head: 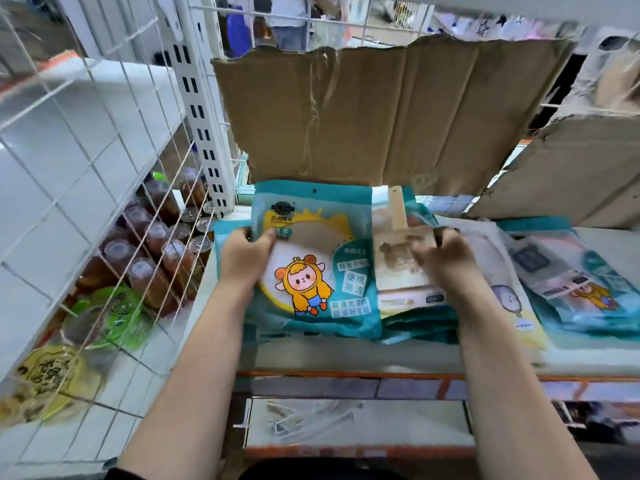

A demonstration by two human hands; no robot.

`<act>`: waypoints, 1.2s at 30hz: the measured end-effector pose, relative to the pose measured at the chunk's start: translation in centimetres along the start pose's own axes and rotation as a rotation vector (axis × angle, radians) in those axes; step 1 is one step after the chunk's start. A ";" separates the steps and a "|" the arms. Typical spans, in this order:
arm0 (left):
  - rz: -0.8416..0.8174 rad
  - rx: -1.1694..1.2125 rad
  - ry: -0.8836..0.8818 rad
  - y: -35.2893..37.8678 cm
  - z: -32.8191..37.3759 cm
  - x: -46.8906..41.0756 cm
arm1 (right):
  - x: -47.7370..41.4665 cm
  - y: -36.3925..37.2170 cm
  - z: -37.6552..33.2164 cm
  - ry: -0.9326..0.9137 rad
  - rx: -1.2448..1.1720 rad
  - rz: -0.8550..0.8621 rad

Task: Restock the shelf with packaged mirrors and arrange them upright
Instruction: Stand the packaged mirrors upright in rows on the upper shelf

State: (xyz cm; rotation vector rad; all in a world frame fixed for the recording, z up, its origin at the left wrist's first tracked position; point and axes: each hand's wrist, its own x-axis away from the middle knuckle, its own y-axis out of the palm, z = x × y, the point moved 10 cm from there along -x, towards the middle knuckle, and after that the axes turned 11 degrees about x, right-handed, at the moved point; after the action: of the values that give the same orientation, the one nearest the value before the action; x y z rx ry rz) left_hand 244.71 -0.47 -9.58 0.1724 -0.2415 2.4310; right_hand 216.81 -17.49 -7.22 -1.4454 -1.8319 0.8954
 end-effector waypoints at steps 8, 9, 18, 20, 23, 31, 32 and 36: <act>-0.078 0.440 -0.053 0.0 1.1 0.8 | 3.4 -0.4 1.1 0.055 -0.786 -0.050; -0.093 0.464 -0.036 0.3 1.3 1.1 | 3.7 -0.6 1.6 0.060 -0.824 -0.041; -0.203 0.641 0.054 5.3 5.2 5.3 | 5.5 -5.0 6.9 0.033 -1.108 0.095; -0.233 0.644 0.068 7.5 5.6 6.9 | 6.3 -6.4 8.8 0.028 -1.123 0.100; -0.321 0.608 0.039 12.4 5.2 9.9 | 8.4 -9.4 13.6 0.057 -1.155 0.162; -0.495 0.581 0.009 27.4 5.4 21.6 | 13.2 -20.5 29.3 0.096 -1.178 0.366; -0.511 0.578 0.013 29.2 5.5 22.9 | 13.8 -21.6 31.2 0.105 -1.174 0.391; -0.588 0.540 0.025 36.5 4.8 28.3 | 17.0 -25.8 39.0 0.159 -1.163 0.486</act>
State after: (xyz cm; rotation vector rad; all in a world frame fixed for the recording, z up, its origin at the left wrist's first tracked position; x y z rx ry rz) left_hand 199.88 -11.35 -4.26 0.3894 0.4310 1.8548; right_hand 167.58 -10.09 -7.18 -2.6185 -1.9622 -0.2405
